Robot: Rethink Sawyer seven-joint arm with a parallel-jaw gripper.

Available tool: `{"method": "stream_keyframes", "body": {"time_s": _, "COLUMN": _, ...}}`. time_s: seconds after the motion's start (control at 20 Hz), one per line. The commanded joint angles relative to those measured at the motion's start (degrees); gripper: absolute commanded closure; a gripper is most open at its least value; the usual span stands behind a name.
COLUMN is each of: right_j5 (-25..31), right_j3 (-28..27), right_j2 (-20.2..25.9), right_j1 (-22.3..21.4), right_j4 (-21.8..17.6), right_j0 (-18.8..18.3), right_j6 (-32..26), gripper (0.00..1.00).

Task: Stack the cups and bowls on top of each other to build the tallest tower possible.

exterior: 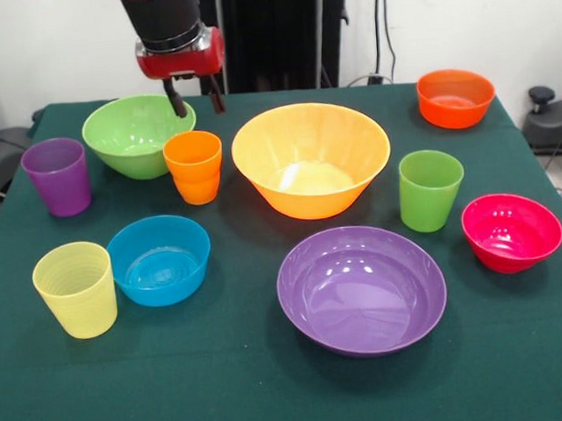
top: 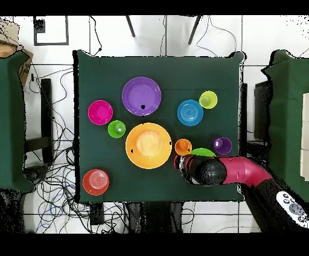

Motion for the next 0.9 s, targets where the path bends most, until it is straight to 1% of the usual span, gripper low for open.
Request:
{"method": "stream_keyframes", "body": {"time_s": 0.05, "right_j5": 8.49, "right_j3": -4.53, "right_j2": 1.45, "right_j1": 0.4, "right_j4": 0.47, "right_j0": -0.43, "right_j6": -10.64, "gripper": 0.0}}
{"method": "stream_keyframes", "body": {"time_s": 0.35, "right_j5": 10.75, "right_j3": -3.07, "right_j2": 3.47, "right_j1": -0.88, "right_j4": 1.33, "right_j0": -2.47, "right_j6": -12.23, "gripper": 0.0}}
{"method": "stream_keyframes", "body": {"time_s": 0.45, "right_j5": 11.98, "right_j3": -3.58, "right_j2": 3.86, "right_j1": -0.83, "right_j4": 1.58, "right_j0": -2.44, "right_j6": -11.97, "gripper": 0.0}}
{"method": "stream_keyframes", "body": {"time_s": 0.7, "right_j5": 15.65, "right_j3": -6.7, "right_j2": 3.63, "right_j1": -0.47, "right_j4": 2.06, "right_j0": -0.6, "right_j6": -10.81, "gripper": 0.0}}
{"method": "stream_keyframes", "body": {"time_s": 0.9, "right_j5": 16.9, "right_j3": -7.71, "right_j2": 4.18, "right_j1": -0.15, "right_j4": 2.29, "right_j0": -0.58, "right_j6": -11.22, "gripper": 0.0}}
